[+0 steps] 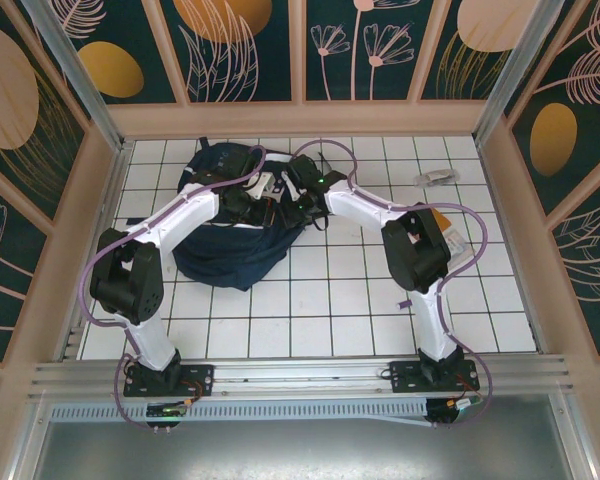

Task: Pack the student bag

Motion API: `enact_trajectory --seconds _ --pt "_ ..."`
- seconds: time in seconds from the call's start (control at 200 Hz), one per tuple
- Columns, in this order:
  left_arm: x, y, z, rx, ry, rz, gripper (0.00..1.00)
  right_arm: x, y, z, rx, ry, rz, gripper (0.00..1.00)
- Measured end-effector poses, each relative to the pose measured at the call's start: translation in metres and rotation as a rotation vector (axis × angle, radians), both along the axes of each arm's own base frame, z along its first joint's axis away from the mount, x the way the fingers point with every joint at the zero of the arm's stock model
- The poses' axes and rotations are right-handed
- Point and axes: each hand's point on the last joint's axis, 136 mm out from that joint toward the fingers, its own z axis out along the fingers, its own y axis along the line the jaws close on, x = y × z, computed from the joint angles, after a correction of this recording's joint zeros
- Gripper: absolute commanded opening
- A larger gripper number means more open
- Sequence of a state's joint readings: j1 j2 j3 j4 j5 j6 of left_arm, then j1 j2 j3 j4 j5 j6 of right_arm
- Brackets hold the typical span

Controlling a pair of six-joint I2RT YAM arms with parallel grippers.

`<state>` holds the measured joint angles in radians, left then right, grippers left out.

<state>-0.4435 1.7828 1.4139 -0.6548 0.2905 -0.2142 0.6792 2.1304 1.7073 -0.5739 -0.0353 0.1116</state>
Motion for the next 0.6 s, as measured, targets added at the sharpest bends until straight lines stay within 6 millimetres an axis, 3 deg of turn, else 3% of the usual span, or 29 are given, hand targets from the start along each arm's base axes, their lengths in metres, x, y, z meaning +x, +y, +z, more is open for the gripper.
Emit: enact_trajectory --seconds 0.16,0.335,0.5,0.601 --pt "0.0 -0.001 0.0 -0.004 -0.001 -0.002 0.0 0.005 -0.003 0.001 -0.017 -0.025 -0.026 0.23" --pt "0.002 -0.003 0.002 -0.016 -0.009 -0.005 0.0 0.006 0.0 0.0 -0.004 -0.038 -0.021 0.17" --pt "0.002 -0.003 0.002 -0.017 -0.01 -0.006 0.0 0.004 0.004 0.0 0.0 -0.044 0.038 0.0" --pt "0.002 -0.003 0.002 -0.016 -0.009 -0.006 0.0 0.002 0.007 0.0 0.015 -0.037 0.077 0.0"
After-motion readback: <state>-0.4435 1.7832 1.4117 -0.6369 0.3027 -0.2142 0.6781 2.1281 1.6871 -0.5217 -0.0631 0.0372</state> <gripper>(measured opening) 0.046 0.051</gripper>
